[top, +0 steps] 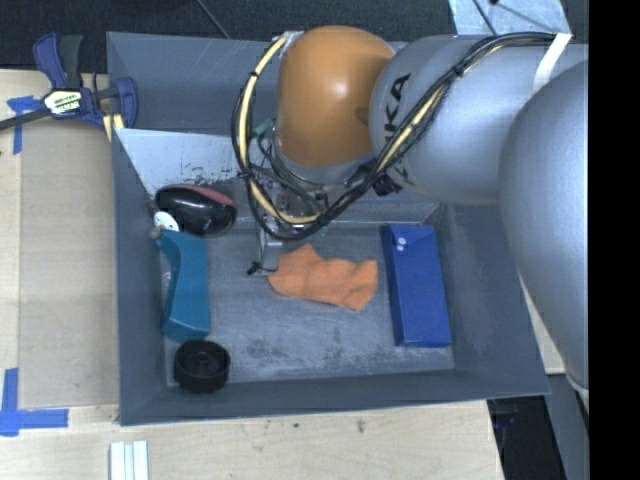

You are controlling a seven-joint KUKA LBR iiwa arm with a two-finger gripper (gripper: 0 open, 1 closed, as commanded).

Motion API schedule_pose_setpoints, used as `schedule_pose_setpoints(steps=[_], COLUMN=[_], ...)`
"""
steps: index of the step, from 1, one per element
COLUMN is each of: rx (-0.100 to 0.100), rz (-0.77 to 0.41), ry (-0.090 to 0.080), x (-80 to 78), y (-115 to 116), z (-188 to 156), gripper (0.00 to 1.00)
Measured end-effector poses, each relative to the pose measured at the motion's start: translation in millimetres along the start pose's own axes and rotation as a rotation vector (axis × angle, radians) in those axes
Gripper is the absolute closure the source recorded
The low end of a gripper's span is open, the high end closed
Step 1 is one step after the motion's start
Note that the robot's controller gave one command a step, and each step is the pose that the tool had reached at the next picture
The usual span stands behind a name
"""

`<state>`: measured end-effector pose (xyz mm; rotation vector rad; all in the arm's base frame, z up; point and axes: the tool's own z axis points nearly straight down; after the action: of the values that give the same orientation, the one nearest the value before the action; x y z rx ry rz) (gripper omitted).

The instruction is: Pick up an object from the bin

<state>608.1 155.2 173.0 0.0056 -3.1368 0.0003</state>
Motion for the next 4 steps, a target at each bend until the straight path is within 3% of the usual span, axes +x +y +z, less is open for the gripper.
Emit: schedule_pose_setpoints(steps=[1,2,3,4], rx=[-0.002,-0.003,0.0,0.0], rz=[0.003,0.002,-0.096,-0.093], ry=[-0.008,-0.014,-0.006,-0.006], x=[-1.4,4.4,19.9,2.6], y=[-0.7,-25.4,-59.9,-73.7], z=[-5.2,43.5,86.3,100.0], gripper=[0.0,0.0,0.0,0.0])
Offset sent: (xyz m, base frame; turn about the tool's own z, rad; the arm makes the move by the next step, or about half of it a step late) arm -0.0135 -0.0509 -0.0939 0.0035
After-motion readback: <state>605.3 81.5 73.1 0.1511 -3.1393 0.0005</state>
